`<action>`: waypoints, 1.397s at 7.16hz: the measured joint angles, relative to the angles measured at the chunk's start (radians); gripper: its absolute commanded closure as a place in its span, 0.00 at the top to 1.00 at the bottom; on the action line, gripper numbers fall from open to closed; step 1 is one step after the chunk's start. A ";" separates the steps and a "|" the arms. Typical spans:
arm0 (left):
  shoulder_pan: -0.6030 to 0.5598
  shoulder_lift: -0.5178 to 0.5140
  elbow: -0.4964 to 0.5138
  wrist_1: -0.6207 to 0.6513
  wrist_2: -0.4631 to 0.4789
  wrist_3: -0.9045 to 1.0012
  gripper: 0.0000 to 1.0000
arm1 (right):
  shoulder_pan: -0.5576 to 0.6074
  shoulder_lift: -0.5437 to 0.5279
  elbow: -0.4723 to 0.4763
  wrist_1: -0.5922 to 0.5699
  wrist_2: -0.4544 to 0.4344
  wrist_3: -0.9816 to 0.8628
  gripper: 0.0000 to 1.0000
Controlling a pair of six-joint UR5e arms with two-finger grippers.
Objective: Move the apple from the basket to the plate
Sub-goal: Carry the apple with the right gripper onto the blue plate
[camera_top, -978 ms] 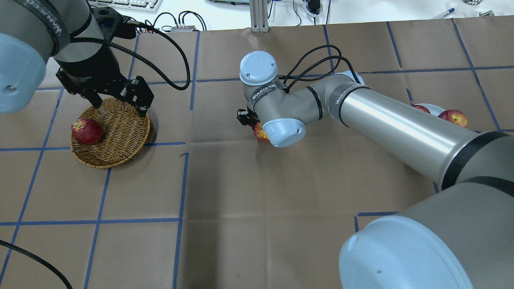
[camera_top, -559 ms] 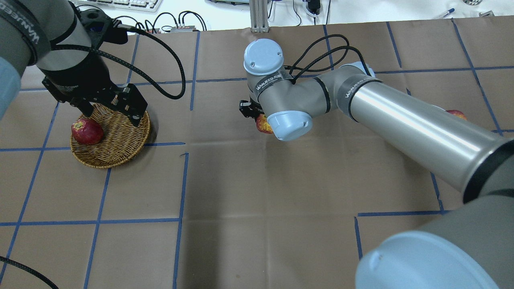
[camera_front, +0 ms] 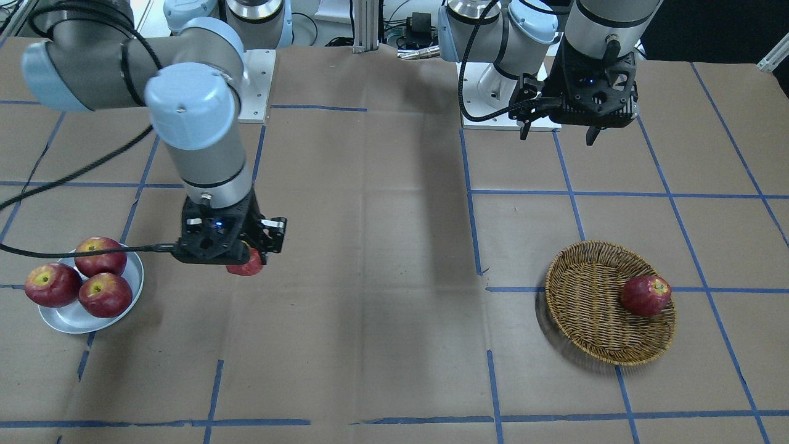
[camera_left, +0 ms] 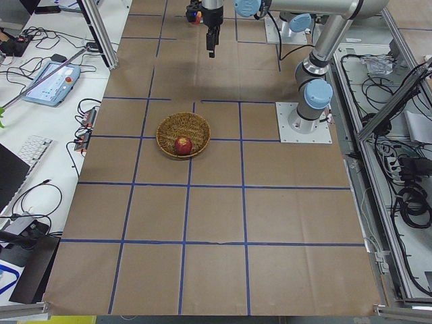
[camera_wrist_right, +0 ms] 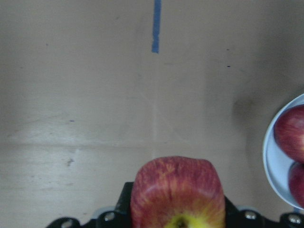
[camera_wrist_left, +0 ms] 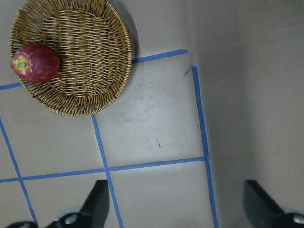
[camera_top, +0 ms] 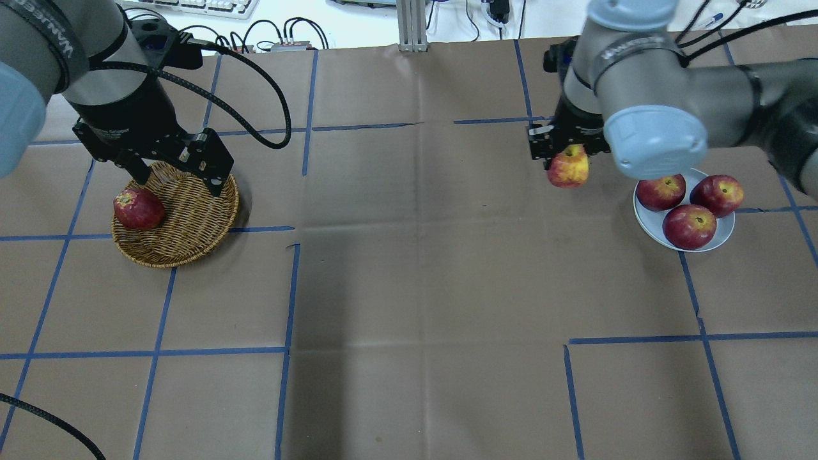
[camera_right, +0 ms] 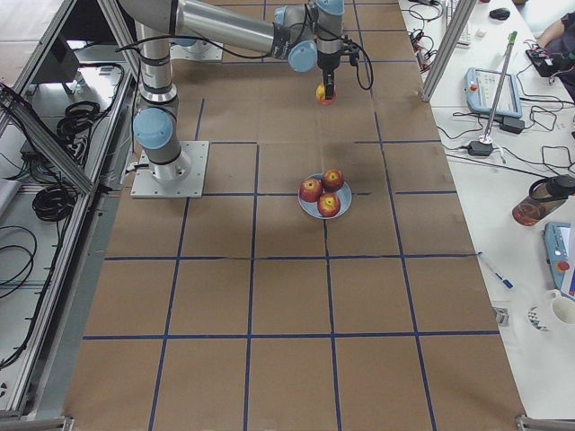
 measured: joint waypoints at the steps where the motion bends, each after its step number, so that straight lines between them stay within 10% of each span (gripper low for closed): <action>1: -0.001 0.000 -0.003 0.000 0.000 -0.001 0.99 | -0.097 -0.028 0.032 -0.006 0.003 -0.123 0.45; 5: -0.001 -0.001 -0.005 0.000 0.001 -0.002 0.99 | -0.365 -0.018 0.061 -0.050 0.015 -0.454 0.45; 10: -0.002 -0.001 -0.003 0.000 0.001 -0.002 0.99 | -0.399 0.096 0.073 -0.125 0.015 -0.490 0.46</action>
